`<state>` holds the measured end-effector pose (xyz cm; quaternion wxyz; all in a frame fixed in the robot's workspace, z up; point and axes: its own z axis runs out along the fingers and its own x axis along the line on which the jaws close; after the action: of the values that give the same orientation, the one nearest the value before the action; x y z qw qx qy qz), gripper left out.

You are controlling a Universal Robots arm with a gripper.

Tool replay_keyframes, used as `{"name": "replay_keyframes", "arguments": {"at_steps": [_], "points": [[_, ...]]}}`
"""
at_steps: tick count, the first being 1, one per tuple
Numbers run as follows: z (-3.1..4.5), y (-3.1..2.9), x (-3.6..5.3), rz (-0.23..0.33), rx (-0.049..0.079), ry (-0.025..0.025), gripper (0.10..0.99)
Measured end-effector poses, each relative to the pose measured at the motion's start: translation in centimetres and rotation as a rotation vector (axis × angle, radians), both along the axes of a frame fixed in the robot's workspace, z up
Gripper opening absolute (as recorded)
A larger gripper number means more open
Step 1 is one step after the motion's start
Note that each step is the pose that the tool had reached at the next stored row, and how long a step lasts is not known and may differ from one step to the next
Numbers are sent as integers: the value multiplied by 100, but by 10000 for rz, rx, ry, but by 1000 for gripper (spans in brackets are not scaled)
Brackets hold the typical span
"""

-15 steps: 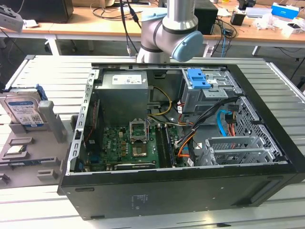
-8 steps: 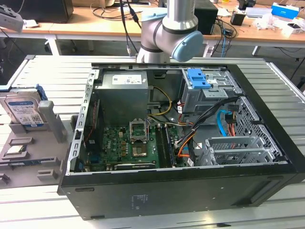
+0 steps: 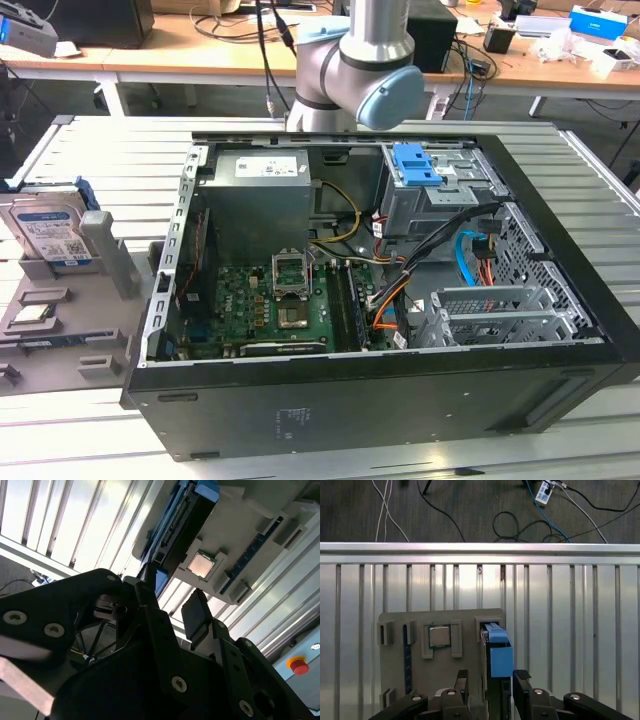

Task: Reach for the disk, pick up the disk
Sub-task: 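Pick up the disk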

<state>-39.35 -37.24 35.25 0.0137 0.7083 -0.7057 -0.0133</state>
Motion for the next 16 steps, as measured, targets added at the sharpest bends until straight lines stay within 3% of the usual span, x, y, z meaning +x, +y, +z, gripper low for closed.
{"name": "replay_keyframes", "arguments": {"at_steps": [4,8,16], "points": [[0,101,0,0,0,0,482],[-8,156,0,0,0,-1,482],[-85,172,0,0,0,-1,482]]}}
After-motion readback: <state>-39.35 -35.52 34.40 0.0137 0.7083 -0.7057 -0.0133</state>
